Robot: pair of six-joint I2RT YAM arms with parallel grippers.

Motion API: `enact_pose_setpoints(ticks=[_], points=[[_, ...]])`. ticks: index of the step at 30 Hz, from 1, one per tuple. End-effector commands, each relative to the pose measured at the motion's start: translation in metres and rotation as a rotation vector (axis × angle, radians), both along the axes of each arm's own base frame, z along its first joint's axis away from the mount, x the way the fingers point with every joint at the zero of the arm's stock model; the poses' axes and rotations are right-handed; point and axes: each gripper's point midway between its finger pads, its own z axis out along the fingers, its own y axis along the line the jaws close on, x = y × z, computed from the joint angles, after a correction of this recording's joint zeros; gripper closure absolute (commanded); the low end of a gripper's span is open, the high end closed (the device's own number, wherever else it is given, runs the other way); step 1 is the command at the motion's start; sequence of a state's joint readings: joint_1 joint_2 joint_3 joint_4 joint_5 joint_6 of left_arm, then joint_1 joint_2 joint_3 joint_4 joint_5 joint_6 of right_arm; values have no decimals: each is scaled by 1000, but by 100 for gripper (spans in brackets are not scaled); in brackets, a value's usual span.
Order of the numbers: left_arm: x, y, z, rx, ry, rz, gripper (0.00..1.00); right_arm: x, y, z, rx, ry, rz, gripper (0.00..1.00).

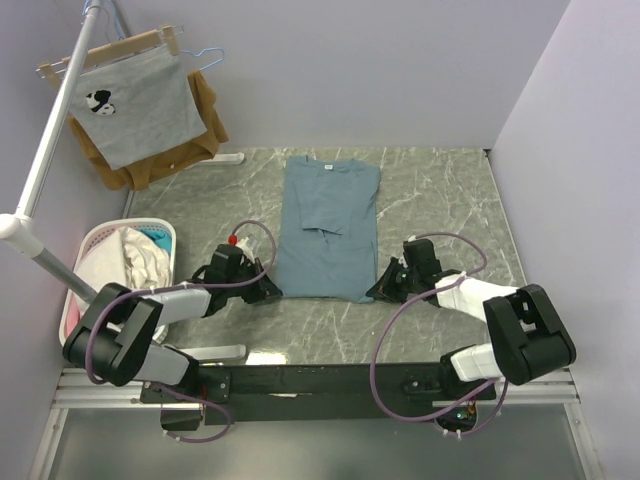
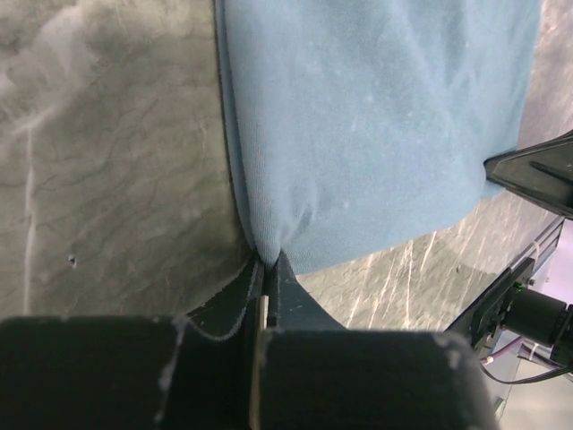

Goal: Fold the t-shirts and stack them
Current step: Grab one side of the 2/3 rectangular tshirt with both arms, then fold the long partially folded tshirt into a neat square

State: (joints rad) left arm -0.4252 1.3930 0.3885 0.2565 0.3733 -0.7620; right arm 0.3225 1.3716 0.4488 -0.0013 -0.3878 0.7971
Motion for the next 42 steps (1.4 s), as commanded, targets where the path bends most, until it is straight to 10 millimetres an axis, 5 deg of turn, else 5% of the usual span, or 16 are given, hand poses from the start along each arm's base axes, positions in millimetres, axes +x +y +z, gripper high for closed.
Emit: enact_pose_setpoints(ticks=[1,6,15,18,25,29,34,36,37,39,40,41,42], points=[[-4,3,8,53,-10,-23,99,-17,-13,-7,-66,26,5,100],[-18,10,26,58,-20,11,99,-32,-20,5,-78,13,3,100],[-75,-1,30,33,39,-7,99,-67,-19,25,-62,-19,8,100],[-69,2,43,61,0,22,99,-58,-20,45,-55,-90,-12,100],[-12,-8,100,133,-182,70,99,-3,-18,100,-128,-257,-15,100],[42,-17,118,234,-287,102,99,35,-15,119,-174,-315,-10,100],[97,-26,124,258,-331,107,99,97,-20,138,-227,-367,-20,100],[126,-31,126,256,-344,106,99,117,-19,129,-237,-338,-2,100],[137,-31,127,261,-351,112,99,136,-19,142,-231,-367,-14,100],[165,-35,126,269,-352,111,99,154,-17,127,-232,-321,15,100],[176,-36,127,272,-359,117,99,173,-14,142,-222,-358,6,100],[193,-40,128,277,-370,121,99,184,-16,126,-223,-311,8,100],[206,-37,129,275,-378,137,99,202,-13,141,-210,-350,12,100]])
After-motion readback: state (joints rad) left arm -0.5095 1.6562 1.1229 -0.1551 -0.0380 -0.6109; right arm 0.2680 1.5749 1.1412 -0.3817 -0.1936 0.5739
